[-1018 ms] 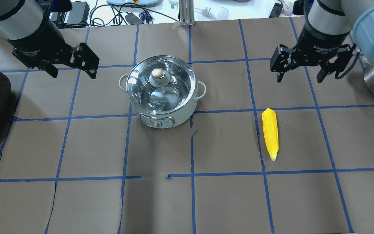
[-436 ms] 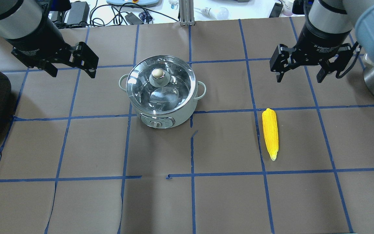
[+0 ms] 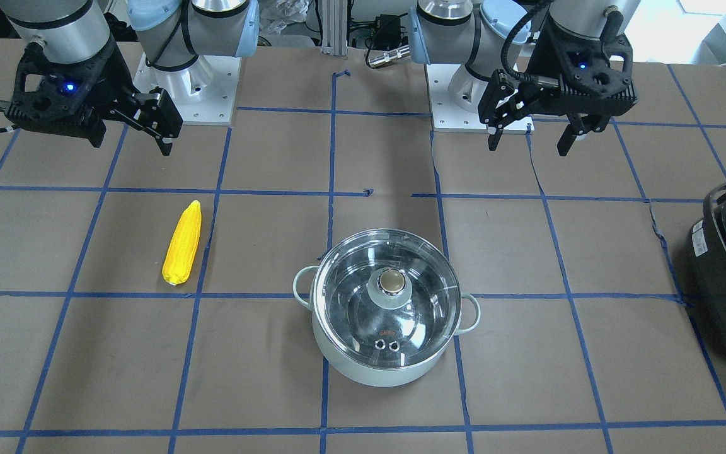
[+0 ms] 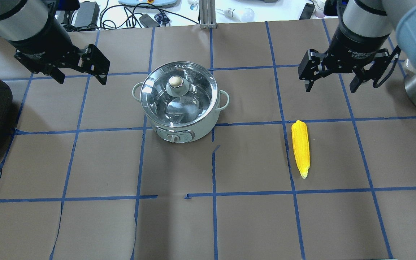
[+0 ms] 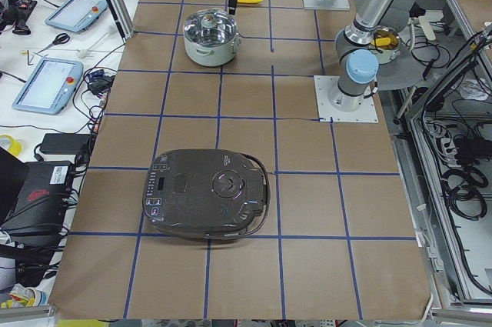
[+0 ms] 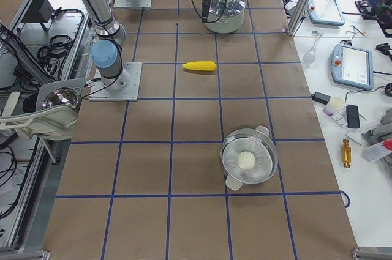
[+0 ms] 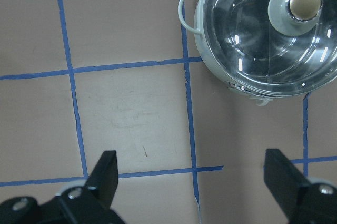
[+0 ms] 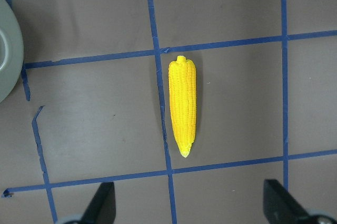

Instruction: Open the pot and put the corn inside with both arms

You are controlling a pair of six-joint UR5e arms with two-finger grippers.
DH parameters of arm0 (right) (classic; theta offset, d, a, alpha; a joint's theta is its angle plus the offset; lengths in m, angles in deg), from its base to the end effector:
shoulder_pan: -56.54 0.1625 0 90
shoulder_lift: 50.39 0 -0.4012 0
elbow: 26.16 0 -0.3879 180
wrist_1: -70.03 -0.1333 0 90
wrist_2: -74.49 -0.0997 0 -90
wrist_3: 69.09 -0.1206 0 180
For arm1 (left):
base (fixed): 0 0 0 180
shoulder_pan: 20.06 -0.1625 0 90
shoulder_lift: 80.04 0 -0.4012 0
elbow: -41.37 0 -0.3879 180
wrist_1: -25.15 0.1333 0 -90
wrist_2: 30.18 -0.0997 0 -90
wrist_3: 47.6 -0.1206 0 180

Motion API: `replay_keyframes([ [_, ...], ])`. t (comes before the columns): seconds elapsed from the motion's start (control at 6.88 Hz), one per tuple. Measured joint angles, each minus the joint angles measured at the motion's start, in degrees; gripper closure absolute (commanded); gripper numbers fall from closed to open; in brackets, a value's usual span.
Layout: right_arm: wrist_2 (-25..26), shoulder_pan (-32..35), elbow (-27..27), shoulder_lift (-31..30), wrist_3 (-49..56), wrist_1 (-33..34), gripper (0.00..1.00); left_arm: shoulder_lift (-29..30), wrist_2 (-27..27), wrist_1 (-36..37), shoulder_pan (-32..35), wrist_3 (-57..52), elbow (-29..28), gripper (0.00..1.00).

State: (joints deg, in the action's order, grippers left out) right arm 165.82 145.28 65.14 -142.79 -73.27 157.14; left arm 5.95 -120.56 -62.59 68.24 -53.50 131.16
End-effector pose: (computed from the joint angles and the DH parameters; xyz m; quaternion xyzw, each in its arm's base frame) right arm 0.1202 -0.4697 0.4472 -0.0473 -0.9987 -0.0153 0.0120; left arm -0.1185 -0.4752 0.4827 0.0364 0.9977 -0.0562 0.0070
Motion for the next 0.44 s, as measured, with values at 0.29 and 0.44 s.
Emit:
replay_keyframes([
  [0.29,-1.4,0.0,0.1,-0.3,0.4,-0.1,0.0,0.4,-1.3,-0.5,-0.1,0.0,-1.0,0.0],
  [0.44,-1.4,0.0,0.2,-0.3,0.4,-0.1,0.0,1.0,-1.4,-0.6,-0.1,0.0,-1.9,0.0],
])
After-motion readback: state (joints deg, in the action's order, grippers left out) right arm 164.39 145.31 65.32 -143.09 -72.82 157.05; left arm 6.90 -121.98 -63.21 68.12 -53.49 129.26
